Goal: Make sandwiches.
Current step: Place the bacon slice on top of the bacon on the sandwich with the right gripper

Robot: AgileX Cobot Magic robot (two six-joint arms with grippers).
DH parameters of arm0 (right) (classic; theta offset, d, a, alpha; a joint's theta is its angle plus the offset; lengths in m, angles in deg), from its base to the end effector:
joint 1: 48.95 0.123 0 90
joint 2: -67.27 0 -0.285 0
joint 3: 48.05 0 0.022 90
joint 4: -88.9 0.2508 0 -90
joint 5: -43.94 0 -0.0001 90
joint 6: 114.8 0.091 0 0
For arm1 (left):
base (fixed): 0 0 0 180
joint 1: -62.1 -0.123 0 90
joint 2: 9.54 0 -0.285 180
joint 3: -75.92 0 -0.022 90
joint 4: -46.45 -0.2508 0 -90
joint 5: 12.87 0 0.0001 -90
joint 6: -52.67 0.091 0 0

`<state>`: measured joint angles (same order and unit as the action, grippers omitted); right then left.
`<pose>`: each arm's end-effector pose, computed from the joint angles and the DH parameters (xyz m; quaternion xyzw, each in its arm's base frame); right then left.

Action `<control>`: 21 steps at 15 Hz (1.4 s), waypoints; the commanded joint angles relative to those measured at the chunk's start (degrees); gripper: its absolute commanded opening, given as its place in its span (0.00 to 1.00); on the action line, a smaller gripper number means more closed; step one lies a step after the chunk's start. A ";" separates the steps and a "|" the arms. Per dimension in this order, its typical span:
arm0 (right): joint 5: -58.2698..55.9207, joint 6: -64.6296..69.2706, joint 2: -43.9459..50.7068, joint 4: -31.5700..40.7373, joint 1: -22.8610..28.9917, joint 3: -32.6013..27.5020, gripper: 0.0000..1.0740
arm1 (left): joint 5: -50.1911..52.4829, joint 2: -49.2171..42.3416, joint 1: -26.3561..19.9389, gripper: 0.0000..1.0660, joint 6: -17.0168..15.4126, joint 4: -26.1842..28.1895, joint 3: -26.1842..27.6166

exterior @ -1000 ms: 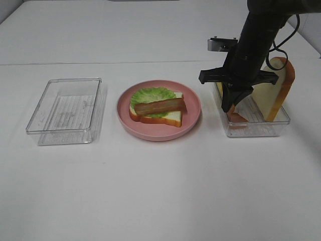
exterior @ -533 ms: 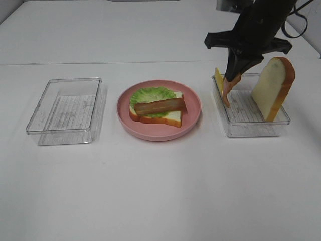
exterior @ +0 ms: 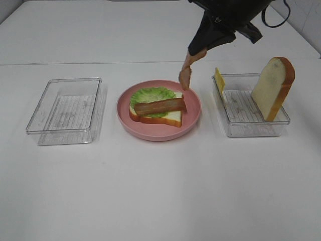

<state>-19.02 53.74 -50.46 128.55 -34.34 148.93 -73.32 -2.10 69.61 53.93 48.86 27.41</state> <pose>0.3856 0.1540 0.2811 -0.1030 0.9320 0.3244 0.1244 -0.0061 -0.0026 0.2781 0.0658 0.8472 -0.0497 0.5249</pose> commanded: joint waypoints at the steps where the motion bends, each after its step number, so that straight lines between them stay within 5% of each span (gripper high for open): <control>1: 1.32 -5.33 -2.98 9.91 0.17 0.29 0.00 | 0.57 -1.09 -0.11 0.72 0.00 -0.11 -0.11; 5: 2.86 -10.66 -9.57 21.66 2.06 0.29 0.00 | 0.57 -1.09 -0.11 0.72 0.00 -0.11 -0.11; 12: 13.64 -14.90 -14.67 27.22 9.57 0.29 0.00 | 0.57 -1.09 -0.11 0.72 0.00 -0.11 -0.11; 21: 14.15 3.95 -15.24 2.81 6.02 0.29 0.00 | 0.57 -1.09 -0.11 0.72 0.00 -0.11 -0.11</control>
<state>-4.19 56.55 -65.70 132.79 -28.15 148.93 -73.32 -2.10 69.61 53.93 48.86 27.41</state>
